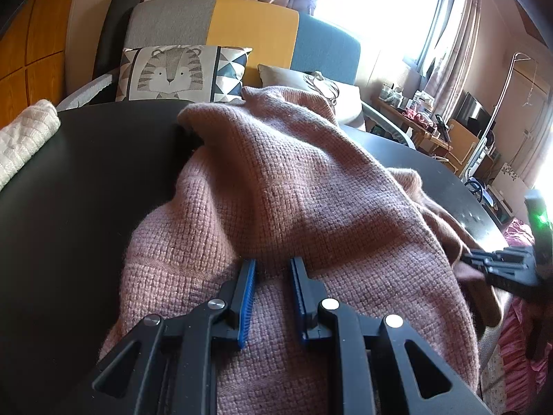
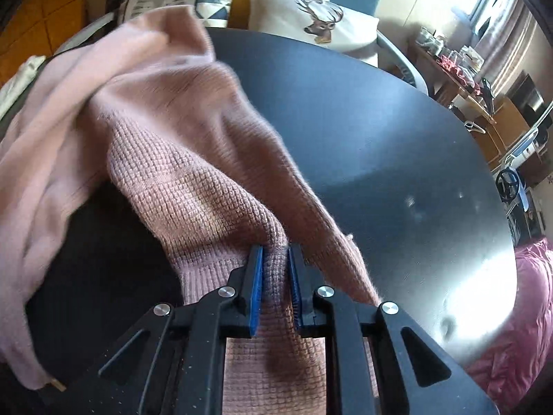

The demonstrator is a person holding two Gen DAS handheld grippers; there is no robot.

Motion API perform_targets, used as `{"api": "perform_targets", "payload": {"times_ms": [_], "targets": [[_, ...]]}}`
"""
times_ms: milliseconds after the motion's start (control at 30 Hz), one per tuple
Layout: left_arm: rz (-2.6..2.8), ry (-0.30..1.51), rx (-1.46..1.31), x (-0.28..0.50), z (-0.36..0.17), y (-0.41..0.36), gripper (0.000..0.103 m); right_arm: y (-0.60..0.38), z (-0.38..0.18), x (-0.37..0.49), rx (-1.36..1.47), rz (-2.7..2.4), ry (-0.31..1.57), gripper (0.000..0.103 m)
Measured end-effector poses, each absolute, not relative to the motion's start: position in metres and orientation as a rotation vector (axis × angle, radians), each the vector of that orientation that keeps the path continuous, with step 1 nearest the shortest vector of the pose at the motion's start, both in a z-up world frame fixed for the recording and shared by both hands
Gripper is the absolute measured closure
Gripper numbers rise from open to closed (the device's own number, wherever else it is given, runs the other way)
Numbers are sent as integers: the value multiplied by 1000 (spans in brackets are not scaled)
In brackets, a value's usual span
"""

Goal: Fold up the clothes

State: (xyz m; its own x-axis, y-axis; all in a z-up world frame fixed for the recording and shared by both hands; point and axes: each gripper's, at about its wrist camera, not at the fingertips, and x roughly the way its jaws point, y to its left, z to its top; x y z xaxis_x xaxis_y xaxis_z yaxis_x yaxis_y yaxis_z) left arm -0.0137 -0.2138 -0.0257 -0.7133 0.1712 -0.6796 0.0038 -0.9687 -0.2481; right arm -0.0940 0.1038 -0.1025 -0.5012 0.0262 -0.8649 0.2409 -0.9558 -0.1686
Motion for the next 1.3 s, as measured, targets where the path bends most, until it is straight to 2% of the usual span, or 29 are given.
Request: {"api": "perform_targets", "payload": {"times_ms": [133,300,333,400,467,667,867,900,933,967,1133,1300], "targets": [[2802,-361,-1148,-13,-26,-213,83,120,-102,-122,1495,-2587,358,88],[2798,-372,-1147,-12,-26,-213,83,148,-80,-130,1472,-2572,70,84],[2797,-374,-1147,-12,-26,-213,83,154,-74,-124,1458,-2595,38,81],[2795,-379,-1147,-12,-26,-213,83,166,-61,-111,1429,-2641,-26,56],[2794,-384,-1146,-11,-27,-213,83,178,-48,-99,1398,-2686,-91,48],[2793,-394,-1147,-11,-27,-213,83,205,-51,-44,1522,-2690,-372,48],[2810,-375,-1149,-9,-26,-209,83,199,-91,-37,1674,-2595,-618,48],[2810,-378,-1147,-8,-26,-209,83,196,-93,-38,1663,-2621,-625,51],[2810,-383,-1145,-7,-26,-209,83,192,-94,-40,1636,-2659,-609,59],[2809,-387,-1142,-5,-26,-209,83,186,-94,-42,1598,-2691,-563,86],[2817,-376,-1133,-2,-26,-207,83,175,-87,-53,1531,-2705,-432,88],[2809,-395,-1131,-2,-27,-208,83,169,-57,-51,1431,-2822,-143,89]]}}
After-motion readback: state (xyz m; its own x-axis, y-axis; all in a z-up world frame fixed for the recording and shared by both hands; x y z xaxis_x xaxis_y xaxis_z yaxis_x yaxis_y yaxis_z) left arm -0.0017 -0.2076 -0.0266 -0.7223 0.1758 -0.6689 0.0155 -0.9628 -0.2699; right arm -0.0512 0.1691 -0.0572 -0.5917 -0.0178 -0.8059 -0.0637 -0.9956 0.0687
